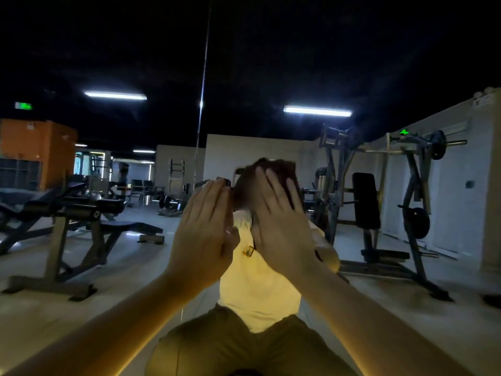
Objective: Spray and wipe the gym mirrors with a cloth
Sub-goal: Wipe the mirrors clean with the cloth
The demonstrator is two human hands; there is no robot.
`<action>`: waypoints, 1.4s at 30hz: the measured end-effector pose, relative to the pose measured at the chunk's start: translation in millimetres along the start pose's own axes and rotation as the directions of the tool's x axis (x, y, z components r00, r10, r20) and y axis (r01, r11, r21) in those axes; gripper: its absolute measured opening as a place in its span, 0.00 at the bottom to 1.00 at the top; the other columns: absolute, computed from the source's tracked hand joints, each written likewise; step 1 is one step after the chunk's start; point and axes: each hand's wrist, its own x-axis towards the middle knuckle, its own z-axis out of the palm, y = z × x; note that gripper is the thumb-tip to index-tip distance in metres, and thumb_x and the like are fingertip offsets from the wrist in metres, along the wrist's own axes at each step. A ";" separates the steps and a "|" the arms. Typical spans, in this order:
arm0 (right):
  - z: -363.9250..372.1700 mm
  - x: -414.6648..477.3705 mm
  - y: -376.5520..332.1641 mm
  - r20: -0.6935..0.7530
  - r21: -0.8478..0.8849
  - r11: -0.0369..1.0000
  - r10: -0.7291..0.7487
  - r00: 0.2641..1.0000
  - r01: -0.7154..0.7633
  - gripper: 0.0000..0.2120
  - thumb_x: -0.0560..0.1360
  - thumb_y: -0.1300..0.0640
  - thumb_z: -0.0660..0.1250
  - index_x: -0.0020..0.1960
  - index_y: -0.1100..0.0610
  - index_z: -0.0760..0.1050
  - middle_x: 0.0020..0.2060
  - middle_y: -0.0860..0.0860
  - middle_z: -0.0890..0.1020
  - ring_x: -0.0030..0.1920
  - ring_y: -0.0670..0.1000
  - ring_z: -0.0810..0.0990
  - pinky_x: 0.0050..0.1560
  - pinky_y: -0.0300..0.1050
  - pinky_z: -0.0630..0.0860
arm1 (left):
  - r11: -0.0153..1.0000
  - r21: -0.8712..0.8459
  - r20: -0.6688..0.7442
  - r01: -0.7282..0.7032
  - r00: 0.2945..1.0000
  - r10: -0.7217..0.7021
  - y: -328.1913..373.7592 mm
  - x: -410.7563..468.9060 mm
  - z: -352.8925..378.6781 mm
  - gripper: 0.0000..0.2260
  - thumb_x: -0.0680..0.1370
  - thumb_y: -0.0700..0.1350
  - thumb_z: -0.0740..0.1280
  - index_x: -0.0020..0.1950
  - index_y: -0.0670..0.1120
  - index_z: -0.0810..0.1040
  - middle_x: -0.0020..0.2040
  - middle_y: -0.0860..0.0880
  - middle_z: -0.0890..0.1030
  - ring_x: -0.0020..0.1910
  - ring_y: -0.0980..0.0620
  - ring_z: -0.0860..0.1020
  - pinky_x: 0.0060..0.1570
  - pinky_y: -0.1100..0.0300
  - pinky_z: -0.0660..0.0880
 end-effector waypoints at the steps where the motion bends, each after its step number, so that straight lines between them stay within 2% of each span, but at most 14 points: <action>1: 4.6 -19.2 -7.4 0.012 -0.001 0.999 -0.050 0.999 0.050 0.31 0.82 0.48 0.49 0.83 0.57 0.56 0.83 0.56 0.52 0.84 0.56 0.46 0.82 0.59 0.42 | 0.999 -0.014 0.027 0.035 0.999 -0.035 2.7 -5.6 -1.3 0.26 0.83 0.47 0.62 0.79 0.36 0.67 0.78 0.35 0.68 0.80 0.39 0.64 0.78 0.38 0.64; 6: 20.5 -128.3 -22.6 0.223 0.009 0.898 -0.432 0.874 0.441 0.30 0.79 0.47 0.58 0.80 0.53 0.64 0.81 0.53 0.62 0.83 0.55 0.51 0.82 0.59 0.40 | 0.998 0.006 0.136 0.068 0.988 -0.068 15.0 -31.2 -1.9 0.31 0.81 0.46 0.65 0.82 0.38 0.62 0.82 0.38 0.63 0.81 0.40 0.62 0.79 0.38 0.62; 8: 18.0 -134.4 -6.7 0.284 -0.021 0.810 -0.557 0.780 0.586 0.28 0.79 0.48 0.60 0.78 0.51 0.67 0.79 0.52 0.66 0.82 0.54 0.56 0.82 0.58 0.40 | 0.999 0.036 0.164 0.031 0.986 -0.036 17.3 -38.8 -2.7 0.35 0.79 0.45 0.71 0.82 0.38 0.60 0.82 0.38 0.62 0.82 0.40 0.61 0.79 0.39 0.61; 10: 4.4 -109.2 13.4 0.293 -0.056 0.776 -0.589 0.754 0.628 0.28 0.77 0.51 0.62 0.78 0.52 0.68 0.79 0.53 0.67 0.81 0.56 0.58 0.81 0.60 0.42 | 0.998 0.065 0.175 0.005 0.984 -0.016 19.5 -40.8 -5.0 0.34 0.81 0.50 0.66 0.82 0.37 0.59 0.82 0.36 0.62 0.82 0.39 0.61 0.79 0.38 0.62; 14: -26.1 -29.8 55.9 0.065 -0.133 0.978 -0.151 0.986 0.159 0.30 0.81 0.55 0.60 0.81 0.56 0.58 0.82 0.58 0.57 0.83 0.59 0.53 0.81 0.63 0.49 | 0.997 0.061 0.189 0.047 0.980 -0.058 32.1 -40.2 -9.6 0.34 0.81 0.56 0.58 0.81 0.37 0.60 0.81 0.35 0.64 0.80 0.36 0.63 0.77 0.37 0.63; 16: -29.7 -16.1 57.9 -0.008 -0.040 0.997 0.058 0.998 -0.058 0.30 0.82 0.52 0.63 0.81 0.57 0.60 0.82 0.57 0.58 0.83 0.58 0.54 0.82 0.61 0.50 | 0.996 0.065 0.188 0.063 0.979 -0.074 38.6 -45.5 -10.7 0.35 0.79 0.56 0.58 0.82 0.38 0.59 0.81 0.36 0.63 0.80 0.37 0.63 0.76 0.37 0.62; 19: -17.5 -31.4 36.2 0.005 0.047 0.994 0.095 0.995 -0.095 0.31 0.81 0.53 0.59 0.82 0.57 0.57 0.83 0.57 0.56 0.83 0.58 0.51 0.82 0.61 0.48 | 0.992 0.089 0.182 0.094 0.977 -0.109 45.9 -55.8 -9.2 0.35 0.78 0.55 0.59 0.82 0.39 0.58 0.81 0.36 0.64 0.80 0.37 0.62 0.76 0.36 0.61; 24: -0.8 -78.4 10.1 0.037 0.056 0.998 -0.010 0.999 0.008 0.31 0.81 0.51 0.49 0.82 0.57 0.57 0.83 0.56 0.56 0.83 0.56 0.49 0.82 0.60 0.45 | 0.979 0.028 0.142 0.203 0.969 -0.205 63.3 -80.0 -2.5 0.35 0.76 0.46 0.66 0.81 0.39 0.59 0.81 0.36 0.64 0.81 0.38 0.60 0.77 0.37 0.60; 29: 23.5 -145.3 -24.0 0.079 0.094 0.986 -0.148 0.986 0.140 0.33 0.80 0.51 0.57 0.82 0.56 0.52 0.83 0.55 0.51 0.84 0.57 0.45 0.82 0.61 0.44 | 0.965 -0.089 0.115 0.246 0.965 -0.236 80.7 -115.7 3.1 0.26 0.82 0.46 0.55 0.79 0.42 0.64 0.79 0.37 0.67 0.80 0.39 0.64 0.77 0.39 0.63; 32: 43.5 -196.2 -25.7 0.167 0.120 0.907 -0.419 0.893 0.403 0.28 0.83 0.53 0.54 0.82 0.54 0.56 0.83 0.53 0.57 0.83 0.57 0.48 0.81 0.63 0.50 | 0.946 -0.142 0.114 0.292 0.954 -0.277 90.5 -132.1 10.0 0.25 0.86 0.54 0.53 0.78 0.40 0.67 0.79 0.38 0.69 0.79 0.39 0.66 0.74 0.36 0.68; 34: 42.3 -216.7 -7.0 0.249 0.079 0.798 -0.596 0.763 0.597 0.29 0.80 0.53 0.62 0.80 0.53 0.62 0.80 0.52 0.64 0.82 0.56 0.55 0.82 0.61 0.51 | 0.936 -0.138 0.101 0.324 0.945 -0.312 93.6 -135.6 15.9 0.27 0.86 0.55 0.56 0.79 0.38 0.66 0.79 0.37 0.67 0.79 0.37 0.67 0.72 0.33 0.69; 36: 24.2 -218.9 20.6 0.309 0.034 0.759 -0.626 0.716 0.650 0.32 0.74 0.54 0.69 0.77 0.50 0.69 0.78 0.51 0.69 0.81 0.53 0.61 0.82 0.58 0.46 | 0.919 -0.131 0.086 0.373 0.927 -0.364 100.4 -135.5 24.5 0.31 0.85 0.59 0.57 0.80 0.38 0.64 0.81 0.37 0.64 0.81 0.36 0.63 0.74 0.34 0.67; 39: -6.5 -199.7 66.9 0.275 -0.024 0.867 -0.473 0.837 0.497 0.33 0.72 0.57 0.70 0.77 0.52 0.69 0.79 0.53 0.65 0.81 0.55 0.57 0.81 0.59 0.46 | 0.881 -0.147 0.102 0.451 0.892 -0.440 114.8 -135.2 39.2 0.37 0.82 0.57 0.68 0.83 0.40 0.59 0.84 0.39 0.56 0.84 0.38 0.54 0.76 0.32 0.64; 42: -24.5 -178.6 103.7 0.187 -0.097 0.994 -0.029 0.982 0.048 0.31 0.78 0.56 0.66 0.80 0.56 0.63 0.81 0.57 0.60 0.82 0.58 0.55 0.81 0.63 0.51 | 0.883 -0.126 0.083 0.453 0.891 -0.446 122.6 -136.7 45.9 0.42 0.79 0.56 0.71 0.84 0.39 0.55 0.85 0.38 0.51 0.85 0.37 0.50 0.76 0.32 0.63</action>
